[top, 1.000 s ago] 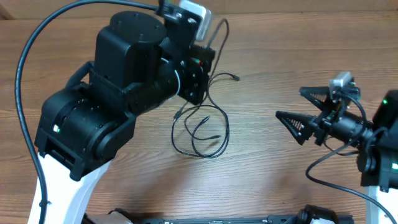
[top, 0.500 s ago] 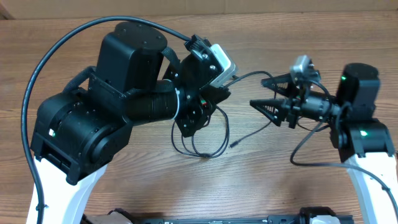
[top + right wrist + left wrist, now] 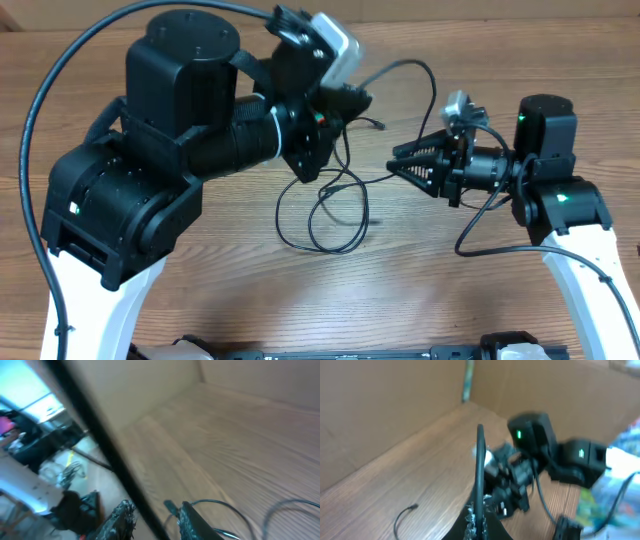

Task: Untangle cables

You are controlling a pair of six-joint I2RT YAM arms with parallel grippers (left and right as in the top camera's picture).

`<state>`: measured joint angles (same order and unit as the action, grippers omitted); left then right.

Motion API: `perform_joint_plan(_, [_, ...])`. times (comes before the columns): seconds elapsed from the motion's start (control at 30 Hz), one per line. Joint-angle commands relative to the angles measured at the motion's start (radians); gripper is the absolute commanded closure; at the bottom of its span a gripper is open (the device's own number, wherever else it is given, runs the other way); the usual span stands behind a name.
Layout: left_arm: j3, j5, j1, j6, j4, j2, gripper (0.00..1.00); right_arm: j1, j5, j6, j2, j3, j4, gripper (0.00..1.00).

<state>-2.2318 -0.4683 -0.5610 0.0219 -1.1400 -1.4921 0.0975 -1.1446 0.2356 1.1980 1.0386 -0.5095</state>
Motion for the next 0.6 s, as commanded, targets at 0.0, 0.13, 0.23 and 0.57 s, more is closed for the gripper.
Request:
perform_joint_plan(0.0, [-0.018,0.025,0.005,0.159,0.043,0.020,0.96,0.044,-0.055,0.000,-0.007,0.000,0.013,0.71])
perform_joint_plan(0.13, [-0.018,0.023,0.005,0.272,0.059,0.017,0.96,0.085,-0.055,0.000,-0.007,0.000,0.057,0.70])
perform_joint_plan(0.23, [-0.018,0.023,0.005,0.337,0.055,0.011,0.96,0.118,-0.055,-0.001,-0.007,0.000,0.101,0.66])
perform_joint_plan(0.57, [-0.018,0.035,0.005,0.448,0.079,-0.018,0.96,0.218,-0.055,-0.004,-0.007,0.000,0.150,0.55])
